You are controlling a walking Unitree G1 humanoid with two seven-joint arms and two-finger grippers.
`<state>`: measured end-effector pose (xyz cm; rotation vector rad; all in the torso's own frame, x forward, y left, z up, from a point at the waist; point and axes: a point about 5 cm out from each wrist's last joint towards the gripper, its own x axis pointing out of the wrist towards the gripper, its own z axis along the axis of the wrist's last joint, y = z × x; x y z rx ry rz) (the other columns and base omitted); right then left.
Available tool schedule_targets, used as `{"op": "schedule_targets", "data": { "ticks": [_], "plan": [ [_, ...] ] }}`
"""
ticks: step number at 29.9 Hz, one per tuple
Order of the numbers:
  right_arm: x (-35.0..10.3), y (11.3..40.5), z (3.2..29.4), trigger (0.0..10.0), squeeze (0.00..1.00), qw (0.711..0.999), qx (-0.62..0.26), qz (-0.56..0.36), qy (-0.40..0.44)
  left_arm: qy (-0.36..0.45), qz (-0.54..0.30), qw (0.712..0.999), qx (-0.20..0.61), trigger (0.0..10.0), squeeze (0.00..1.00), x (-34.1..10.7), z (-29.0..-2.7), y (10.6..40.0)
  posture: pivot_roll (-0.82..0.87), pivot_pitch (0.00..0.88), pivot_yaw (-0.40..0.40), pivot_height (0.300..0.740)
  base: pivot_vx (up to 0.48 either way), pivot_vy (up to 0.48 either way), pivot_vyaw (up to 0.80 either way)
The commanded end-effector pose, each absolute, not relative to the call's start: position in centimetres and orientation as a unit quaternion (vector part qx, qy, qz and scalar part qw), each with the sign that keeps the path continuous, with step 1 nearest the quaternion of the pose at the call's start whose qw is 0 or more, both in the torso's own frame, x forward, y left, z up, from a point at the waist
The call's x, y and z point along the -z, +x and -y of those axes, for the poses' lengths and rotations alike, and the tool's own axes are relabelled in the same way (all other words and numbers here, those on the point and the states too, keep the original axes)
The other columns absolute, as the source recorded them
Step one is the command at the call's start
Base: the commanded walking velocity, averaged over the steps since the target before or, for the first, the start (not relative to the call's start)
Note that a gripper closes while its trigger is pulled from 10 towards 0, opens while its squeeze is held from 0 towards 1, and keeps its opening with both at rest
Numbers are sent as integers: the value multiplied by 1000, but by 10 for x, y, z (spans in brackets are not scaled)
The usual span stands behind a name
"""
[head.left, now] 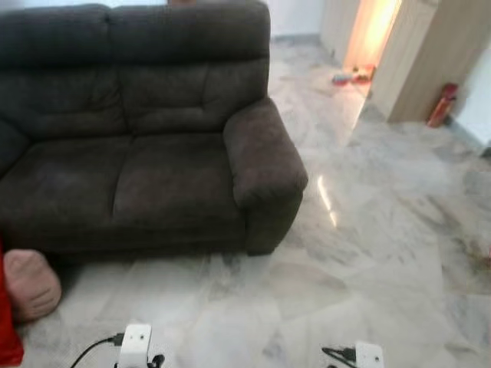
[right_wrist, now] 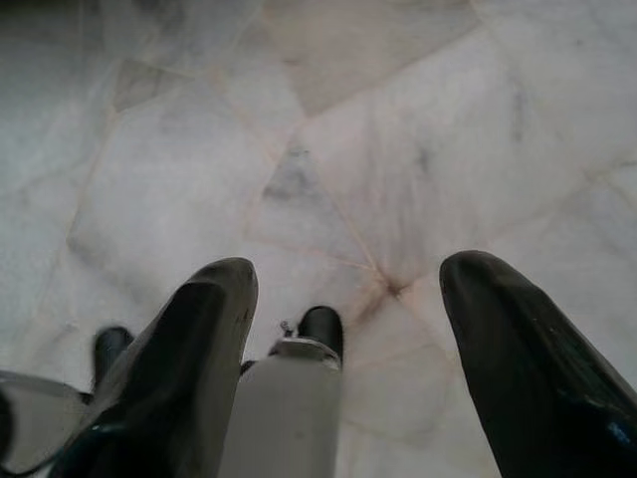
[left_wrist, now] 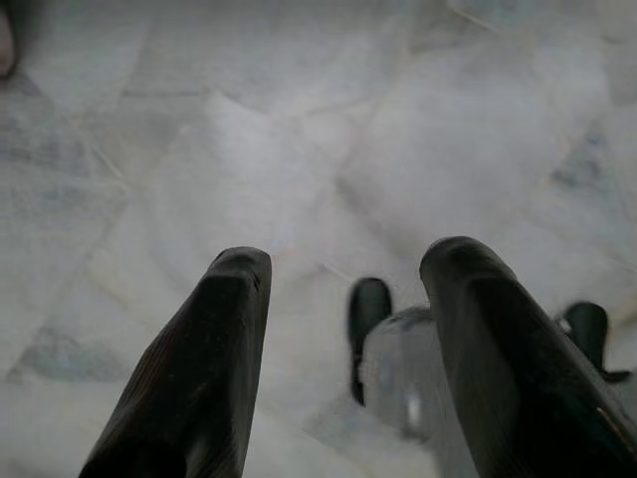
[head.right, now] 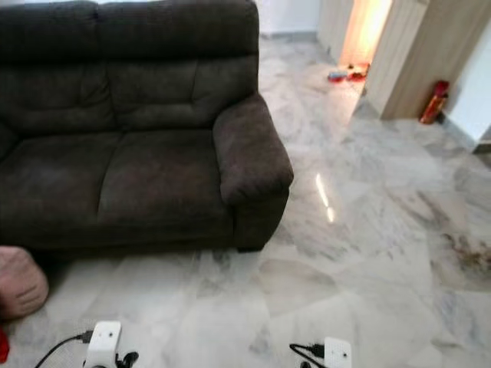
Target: Move the pillow to the sofa from floor
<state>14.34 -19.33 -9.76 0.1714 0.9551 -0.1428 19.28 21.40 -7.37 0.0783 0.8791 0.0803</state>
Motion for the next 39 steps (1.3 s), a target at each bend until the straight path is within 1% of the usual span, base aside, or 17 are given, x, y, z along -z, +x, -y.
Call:
{"op": "schedule_targets", "data": {
  "ticks": [1, 21, 28, 39],
  "plan": [
    [97, 147, 188, 10000, 0, 884, 65, -454, 89, 39, -438, 897, -46, 10000, 0, 77, -221, 185, 45, 17, -33, 740, 0, 480, 0],
    [97, 147, 189, 10000, 0, 884, 62, -455, 86, 36, -438, 897, -46, 10000, 0, 77, -220, 184, 46, 24, -40, 740, 0, 480, 0],
    [96, 149, 190, 10000, 0, 887, 51, -453, 67, 35, -438, 897, -47, 10000, 0, 77, -220, 185, 48, 21, -41, 740, 0, 480, 0],
    [96, 149, 189, 10000, 0, 888, 50, -453, 68, 38, -437, 897, -46, 10000, 0, 77, -221, 185, 47, 14, -37, 740, 0, 480, 800]
  ]
}}
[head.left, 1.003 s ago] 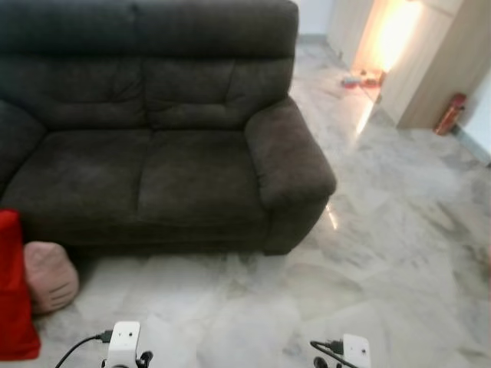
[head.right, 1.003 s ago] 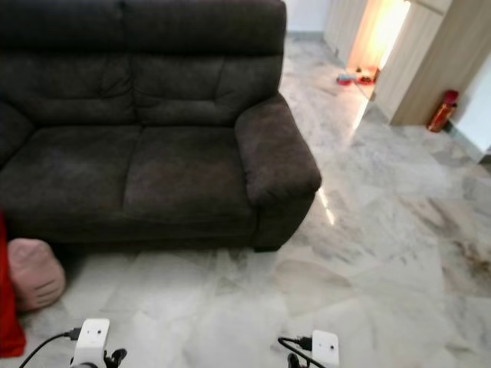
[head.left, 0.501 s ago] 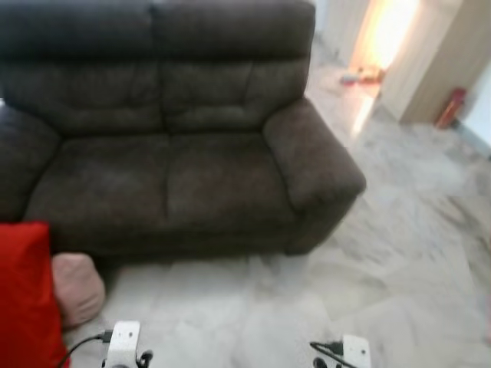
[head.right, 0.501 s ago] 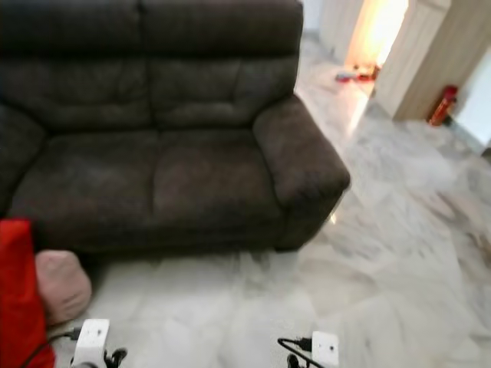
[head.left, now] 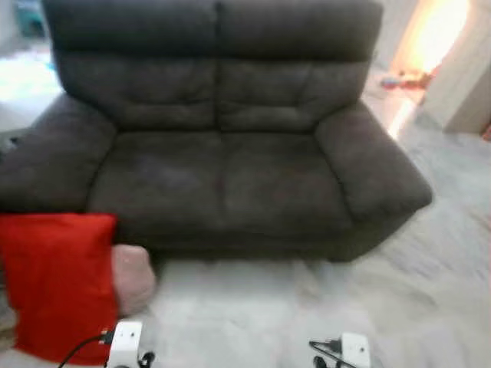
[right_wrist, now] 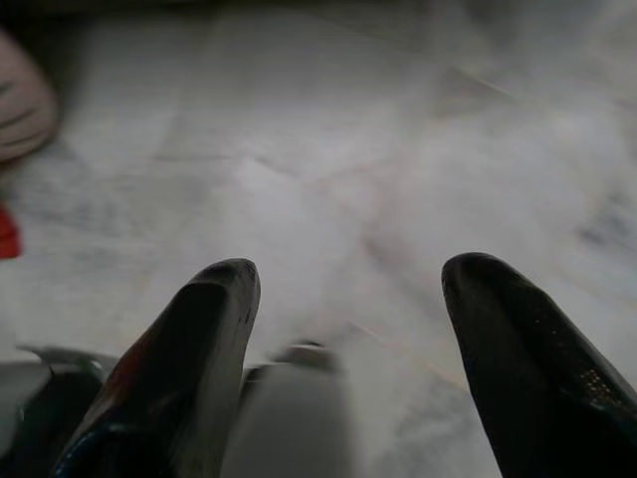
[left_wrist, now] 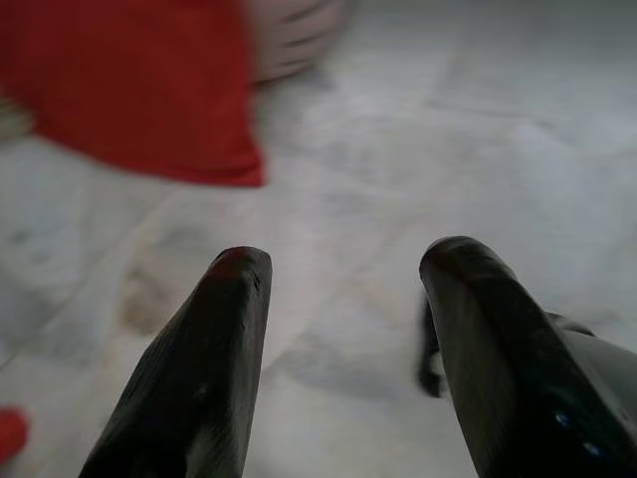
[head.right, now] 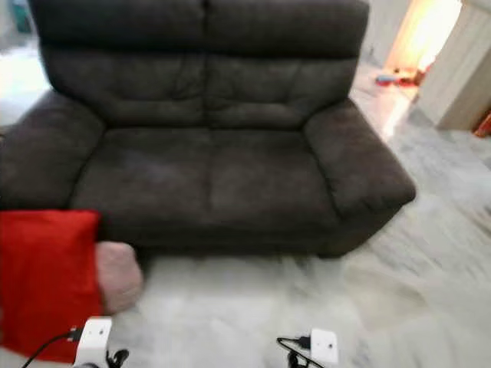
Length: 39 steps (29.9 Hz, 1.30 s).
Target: Move the pillow to the sofa from floor
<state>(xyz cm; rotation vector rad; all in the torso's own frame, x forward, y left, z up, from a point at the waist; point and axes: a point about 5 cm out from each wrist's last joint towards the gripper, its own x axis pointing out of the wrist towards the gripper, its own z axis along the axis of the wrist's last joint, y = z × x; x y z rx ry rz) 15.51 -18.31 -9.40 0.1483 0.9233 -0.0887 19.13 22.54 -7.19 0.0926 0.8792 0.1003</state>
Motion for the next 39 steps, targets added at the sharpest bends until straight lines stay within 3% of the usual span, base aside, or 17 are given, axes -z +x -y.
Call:
{"op": "schedule_targets", "data": {
  "ticks": [1, 16, 39],
  "plan": [
    [96, 149, 188, 10000, 0, 888, 49, -453, 68, 39, -437, 897, -46, 10000, 0, 77, -221, 185, 47, 12, -36, 740, 0, 480, 800],
    [96, 148, 187, 10000, 0, 886, 45, -455, 76, 41, -435, 898, -48, 10000, 0, 76, -221, 185, 51, 9, -36, 740, 0, 469, 739],
    [97, 148, 188, 10000, 0, 884, 52, -458, 82, 29, -431, 901, -54, 10000, 0, 76, -220, 185, 54, 16, -41, 740, 0, 0, 0]
  ]
}}
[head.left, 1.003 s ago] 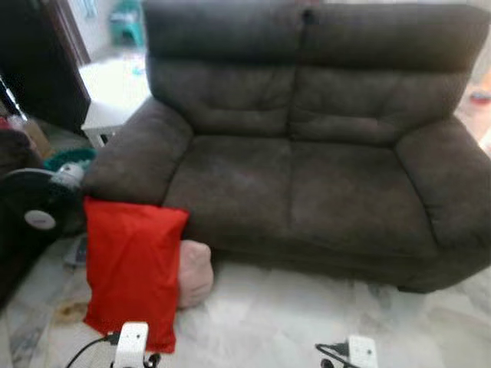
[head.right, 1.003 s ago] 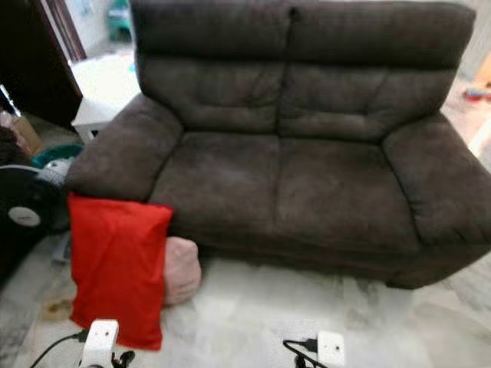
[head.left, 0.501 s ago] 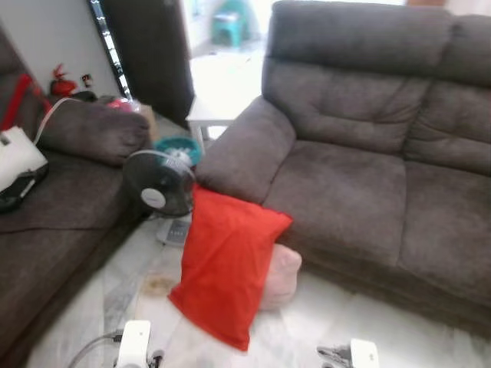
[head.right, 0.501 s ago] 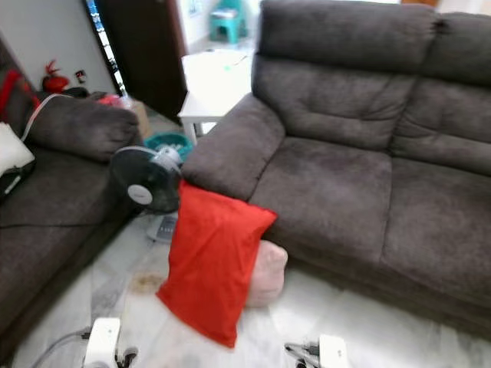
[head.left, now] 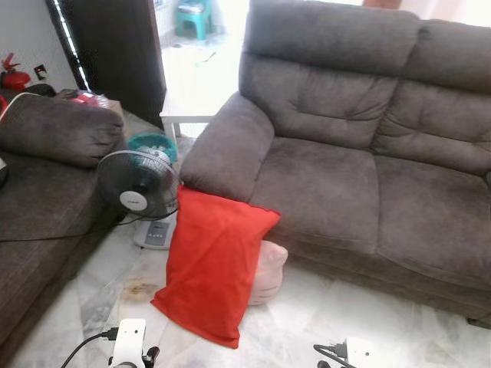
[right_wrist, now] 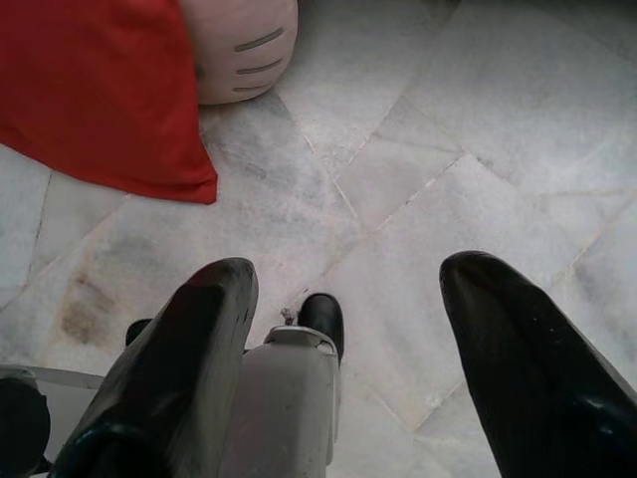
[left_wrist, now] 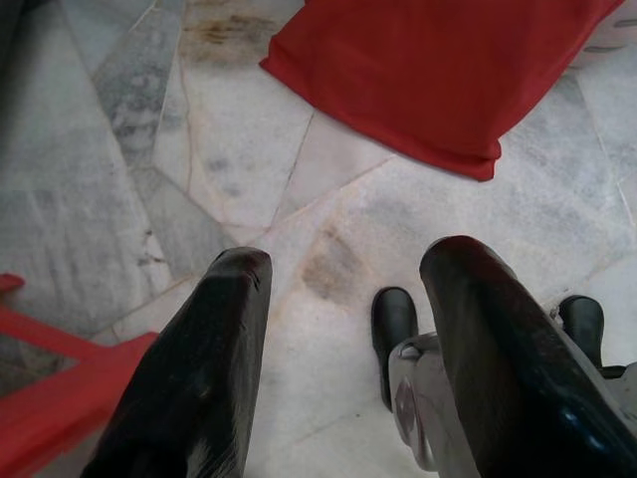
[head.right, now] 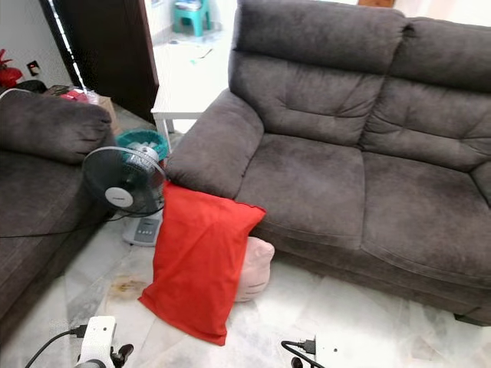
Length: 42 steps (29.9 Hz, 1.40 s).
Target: Move the pillow to the sofa from floor
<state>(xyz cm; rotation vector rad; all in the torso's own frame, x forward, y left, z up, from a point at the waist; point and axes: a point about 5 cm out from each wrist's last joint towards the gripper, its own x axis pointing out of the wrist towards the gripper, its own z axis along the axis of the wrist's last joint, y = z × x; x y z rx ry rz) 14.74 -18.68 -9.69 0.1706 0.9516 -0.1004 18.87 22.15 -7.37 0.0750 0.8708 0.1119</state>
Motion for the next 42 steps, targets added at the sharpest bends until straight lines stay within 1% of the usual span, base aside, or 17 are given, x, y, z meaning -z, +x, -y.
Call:
{"op": "schedule_targets", "data": {
  "ticks": [1, 3, 5, 12, 27, 33, 36, 42],
  "plan": [
    [97, 148, 188, 10000, 0, 884, 52, -458, 82, 29, -431, 901, -54, 10000, 0, 76, -220, 185, 54, 16, -41, 740, 0, 0, 0],
    [97, 147, 188, 10000, 0, 882, 54, -460, 86, 29, -431, 900, -54, 10000, 0, 76, -220, 185, 55, 18, -42, 740, 0, 0, 0],
    [97, 147, 188, 10000, 0, 881, 54, -463, 86, 29, -431, 900, -54, 10000, 0, 76, -220, 185, 55, 18, -43, 740, 0, 0, -738],
    [98, 147, 188, 10000, 0, 880, 50, -466, 81, 27, -431, 901, -54, 10000, 0, 76, -220, 185, 57, 20, -43, 740, 280, 0, -663],
    [97, 147, 189, 10000, 0, 880, 55, -465, 81, 24, -430, 901, -54, 10000, 0, 76, -219, 186, 59, 21, -45, 740, 344, 0, 0],
    [97, 147, 189, 10000, 0, 879, 52, -467, 78, 24, -430, 901, -54, 10000, 0, 76, -219, 186, 60, 21, -46, 740, 364, 0, -767],
    [97, 147, 189, 10000, 0, 880, 53, -466, 78, 24, -430, 901, -54, 10000, 0, 76, -219, 186, 60, 21, -46, 740, 311, 0, 0],
    [97, 147, 190, 10000, 0, 881, 52, -464, 73, 29, -429, 901, -53, 10000, 0, 76, -219, 186, 60, 22, -48, 740, 0, 0, 0]
  ]
}}
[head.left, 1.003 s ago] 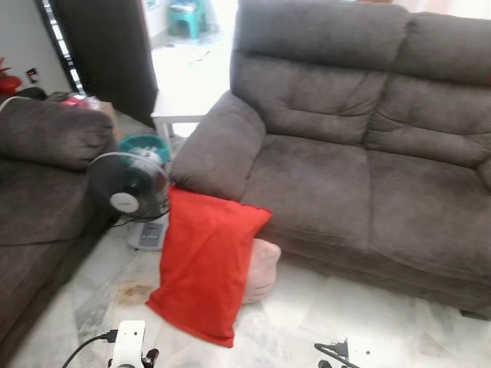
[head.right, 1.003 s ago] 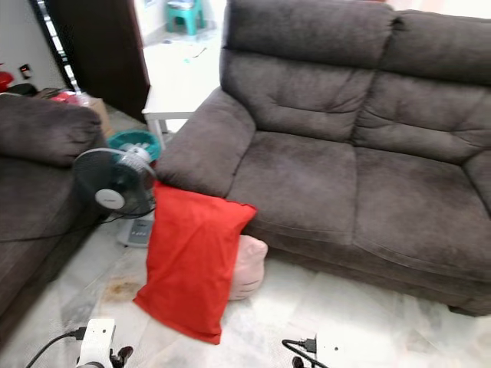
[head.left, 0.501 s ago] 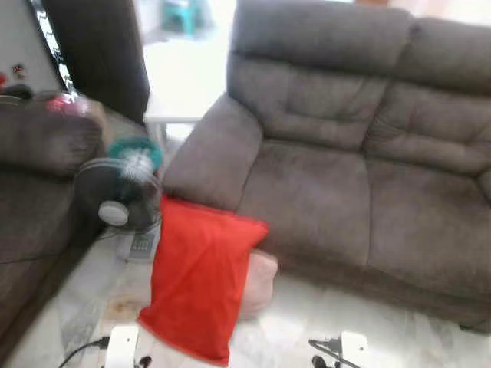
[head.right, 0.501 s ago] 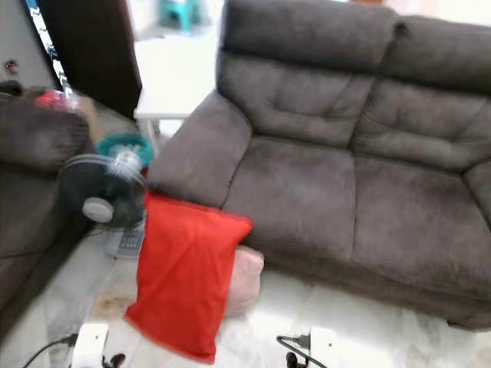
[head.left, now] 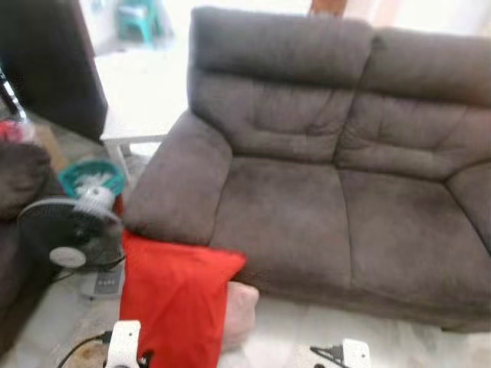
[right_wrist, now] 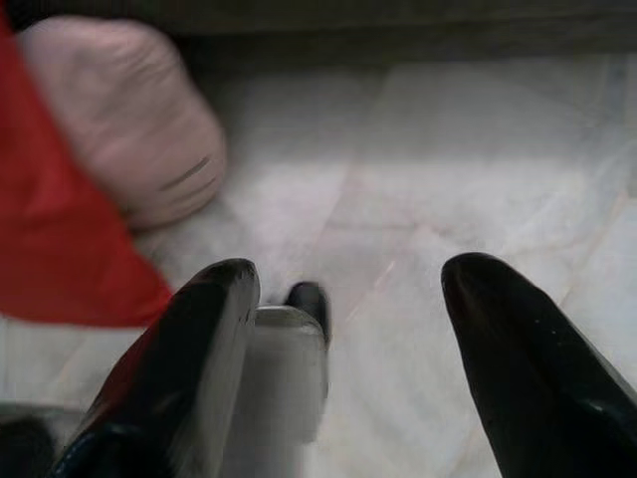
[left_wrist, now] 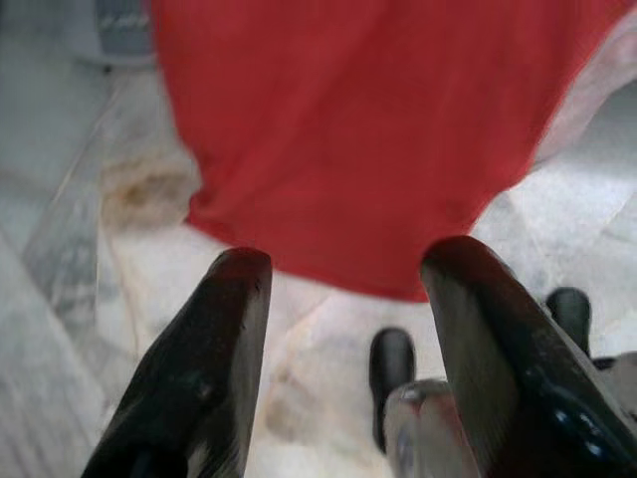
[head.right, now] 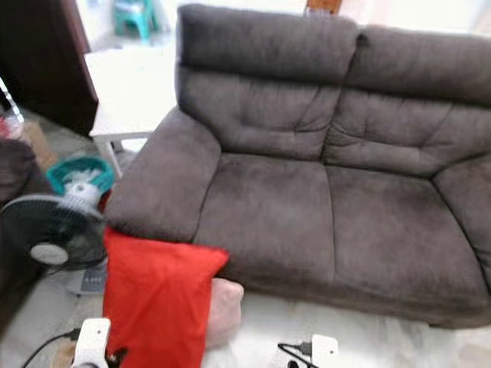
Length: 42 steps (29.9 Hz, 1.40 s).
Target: Move the pillow to the sofa from floor
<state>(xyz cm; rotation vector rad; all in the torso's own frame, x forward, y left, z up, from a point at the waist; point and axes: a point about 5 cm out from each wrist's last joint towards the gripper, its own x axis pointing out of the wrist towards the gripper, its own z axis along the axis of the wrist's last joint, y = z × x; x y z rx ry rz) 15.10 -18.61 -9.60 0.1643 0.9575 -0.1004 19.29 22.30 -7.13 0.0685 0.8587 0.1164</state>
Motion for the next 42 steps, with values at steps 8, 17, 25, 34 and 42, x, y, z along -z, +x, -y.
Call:
{"op": "schedule_targets", "data": {
  "ticks": [8, 17, 25, 34, 42],
  "plan": [
    [96, 149, 190, 10000, 0, 885, 44, -458, 65, 28, -429, 901, -53, 10000, 0, 76, -219, 186, 62, 22, -49, 740, 0, 0, 100],
    [96, 150, 190, 10000, 0, 886, 43, -456, 66, 28, -428, 902, -53, 10000, 0, 76, -219, 186, 61, 22, -49, 740, 0, 0, 800],
    [96, 150, 190, 10000, 0, 886, 41, -457, 66, 28, -427, 902, -53, 10000, 0, 76, -219, 186, 62, 19, -50, 740, 0, 0, 800],
    [96, 150, 189, 10000, 0, 886, 39, -458, 66, 27, -424, 904, -54, 10000, 0, 75, -219, 187, 63, 15, -50, 740, 0, 0, 800],
    [96, 150, 189, 10000, 0, 886, 39, -458, 66, 27, -423, 904, -53, 10000, 0, 75, -219, 188, 62, 10, -51, 740, 0, 0, 800]
  ]
}}
